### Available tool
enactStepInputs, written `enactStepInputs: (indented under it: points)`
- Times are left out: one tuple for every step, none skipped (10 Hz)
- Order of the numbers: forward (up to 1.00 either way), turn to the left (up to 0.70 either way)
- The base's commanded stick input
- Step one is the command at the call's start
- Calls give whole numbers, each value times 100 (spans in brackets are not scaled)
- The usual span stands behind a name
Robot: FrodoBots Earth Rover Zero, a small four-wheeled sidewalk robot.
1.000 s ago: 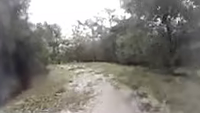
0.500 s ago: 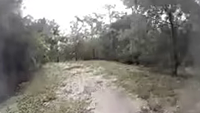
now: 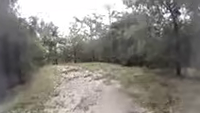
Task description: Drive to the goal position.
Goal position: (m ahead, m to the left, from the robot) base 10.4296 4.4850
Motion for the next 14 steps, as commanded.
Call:
enactStepInputs:
  points:
    - [70, 0]
    - [70, 0]
    - [70, 0]
    - [70, 0]
    - [70, 31]
    - [70, 35]
    - [70, 35]
    - [70, 19]
    - [70, 1]
    - [70, 0]
    - [70, 0]
    - [70, 0]
    - [70, 0]
    - [70, 0]
